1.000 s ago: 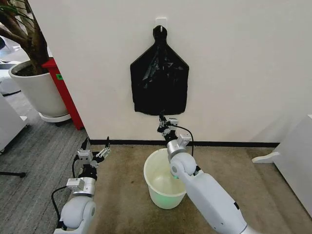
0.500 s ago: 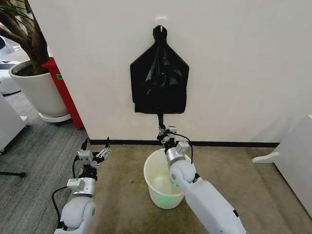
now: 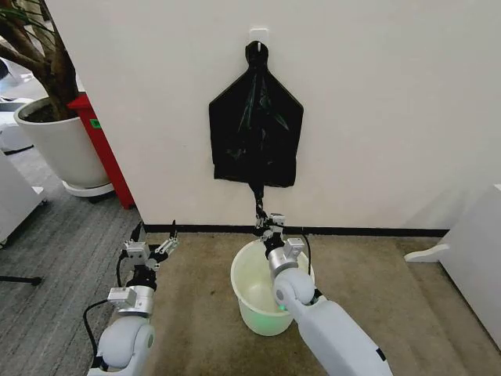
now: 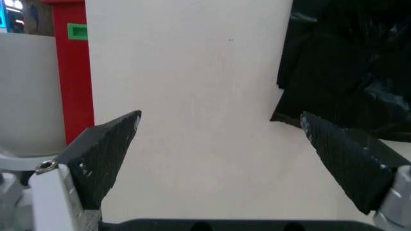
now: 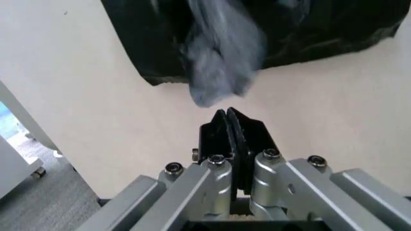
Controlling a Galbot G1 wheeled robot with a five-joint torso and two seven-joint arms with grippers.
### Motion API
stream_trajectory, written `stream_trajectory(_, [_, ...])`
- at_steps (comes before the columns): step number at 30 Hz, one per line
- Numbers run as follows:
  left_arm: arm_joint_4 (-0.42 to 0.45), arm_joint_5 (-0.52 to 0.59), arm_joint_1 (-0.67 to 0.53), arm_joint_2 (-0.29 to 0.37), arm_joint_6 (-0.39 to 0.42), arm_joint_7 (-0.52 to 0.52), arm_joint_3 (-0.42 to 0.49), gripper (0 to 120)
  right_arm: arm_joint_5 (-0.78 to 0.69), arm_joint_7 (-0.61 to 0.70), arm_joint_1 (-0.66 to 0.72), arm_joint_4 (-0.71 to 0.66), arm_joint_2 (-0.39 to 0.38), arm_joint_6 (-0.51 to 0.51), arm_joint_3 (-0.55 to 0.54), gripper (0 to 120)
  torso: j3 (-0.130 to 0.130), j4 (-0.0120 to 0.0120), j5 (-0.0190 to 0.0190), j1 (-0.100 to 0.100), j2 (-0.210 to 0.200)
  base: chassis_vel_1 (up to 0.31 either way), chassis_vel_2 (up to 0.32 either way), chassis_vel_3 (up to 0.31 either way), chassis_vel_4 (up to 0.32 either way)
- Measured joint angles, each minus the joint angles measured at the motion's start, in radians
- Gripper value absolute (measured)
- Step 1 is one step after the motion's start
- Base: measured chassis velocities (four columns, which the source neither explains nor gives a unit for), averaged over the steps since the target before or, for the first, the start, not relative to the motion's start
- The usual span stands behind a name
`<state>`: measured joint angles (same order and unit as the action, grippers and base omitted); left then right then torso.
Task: Place the garbage bag over the trash bin.
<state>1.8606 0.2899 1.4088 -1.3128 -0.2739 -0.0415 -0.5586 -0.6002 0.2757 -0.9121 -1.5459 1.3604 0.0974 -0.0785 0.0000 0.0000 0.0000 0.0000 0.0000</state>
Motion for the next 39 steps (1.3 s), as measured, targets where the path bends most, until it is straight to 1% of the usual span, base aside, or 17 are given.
stream_trajectory(7, [-0.001,0.0,-0.001,0.001,-0.001,0.0,-0.001,98,0.007,-0.002,-0.012,-0.001,-0.001,0.002,0.0,0,0.0,0.0,0.0,0.0,0.0,0.0,0.0,0.0,0.0])
stream_trajectory(11, [-0.001,0.001,-0.003,0.001,-0.001,0.0,-0.002,98,0.018,0.012,-0.035,-0.056,-0.016,-0.017,0.003,0,0.0,0.0,0.0,0.0,0.0,0.0,0.0,0.0,0.0])
stream_trajectory(13, [-0.003,0.002,-0.004,0.002,-0.001,0.0,-0.004,98,0.019,0.012,-0.055,-0.099,-0.026,-0.03,0.001,9,0.0,-0.0001,0.0,0.0,0.0,0.0,0.0,0.0,0.0])
stream_trajectory(14, [-0.003,0.002,-0.004,0.002,-0.001,0.0,-0.004,98,0.019,0.012,-0.055,-0.099,-0.026,-0.03,0.001,9,0.0,-0.0001,0.0,0.0,0.0,0.0,0.0,0.0,0.0])
stream_trajectory(19, [-0.008,0.002,-0.008,0.0,-0.001,0.0,0.0,98,0.035,0.018,-0.093,-0.209,-0.043,-0.063,-0.001,30,0.0,0.0,0.0,0.0,0.0,0.0,0.0,0.0,0.0])
stream_trajectory(21, [-0.008,0.002,-0.008,-0.001,-0.001,0.0,0.0,98,0.036,0.018,-0.095,-0.219,-0.044,-0.065,-0.001,32,0.0,0.0,-0.0001,0.0,0.0,0.0,0.0,0.0,0.0])
stream_trajectory(22, [-0.008,0.003,-0.009,-0.001,-0.001,0.0,0.001,98,0.042,0.019,-0.101,-0.244,-0.049,-0.067,0.001,38,0.0,0.0,0.0,0.0,0.0,0.0,0.0,0.0,0.0])
stream_trajectory(24, [-0.011,0.01,-0.01,-0.001,-0.006,0.002,0.001,98,0.056,0.016,-0.113,-0.287,-0.056,-0.068,0.013,46,0.0,0.0001,0.0,0.0,0.0,0.0,0.0,0.0,0.0])
stream_trajectory(27, [-0.019,0.046,-0.015,0.004,-0.035,0.018,0.002,98,0.084,0.0,-0.12,-0.373,-0.069,-0.069,0.052,59,0.0,0.0,0.0,0.0,0.0,0.0,0.0,0.0,0.0])
stream_trajectory(29, [-0.02,0.067,-0.019,0.006,-0.051,0.03,0.001,98,0.096,-0.007,-0.111,-0.407,-0.079,-0.071,0.076,66,0.0,-0.0001,0.0001,0.0,0.0,0.0,0.0,0.0,0.0])
stream_trajectory(30, [-0.02,0.067,-0.019,0.006,-0.051,0.03,0.001,98,0.096,-0.007,-0.111,-0.407,-0.079,-0.071,0.076,66,0.0,-0.0001,0.0001,0.0,0.0,0.0,0.0,0.0,0.0])
stream_trajectory(33, [-0.019,0.09,-0.023,0.006,-0.072,0.048,0.004,99,0.117,-0.017,-0.053,-0.449,-0.115,-0.082,0.121,81,0.0,-0.0002,0.0002,0.0,0.0,0.0,0.0,0.0,0.0])
stream_trajectory(35, [-0.019,0.096,-0.025,0.005,-0.081,0.055,0.006,99,0.121,-0.021,-0.009,-0.453,-0.138,-0.09,0.133,86,0.0,-0.0002,0.0002,0.0,0.0,0.0,0.0,0.0,0.0])
stream_trajectory(36, [-0.019,0.096,-0.025,0.005,-0.081,0.055,0.006,99,0.121,-0.021,-0.009,-0.453,-0.138,-0.09,0.133,86,0.0,-0.0002,0.0002,0.0,0.0,0.0,0.0,0.0,0.0])
stream_trajectory(37, [-0.02,0.105,-0.028,0.003,-0.094,0.063,0.007,99,0.121,-0.021,0.048,-0.448,-0.165,-0.096,0.139,92,0.0,0.0001,0.0001,0.0,0.0,0.0,0.0,0.0,0.0])
stream_trajectory(38, [-0.021,0.11,-0.03,0.003,-0.101,0.067,0.008,99,0.12,-0.021,0.088,-0.434,-0.182,-0.1,0.136,97,0.0,-0.0002,0.0002,0.0,0.0,0.0,0.0,0.0,0.0])
stream_trajectory(39, [-0.022,0.116,-0.031,0.002,-0.108,0.071,0.009,99,0.117,-0.019,0.13,-0.419,-0.196,-0.103,0.132,98,0.0,0.0,0.0002,0.0,0.0,0.0,0.0,0.0,0.0])
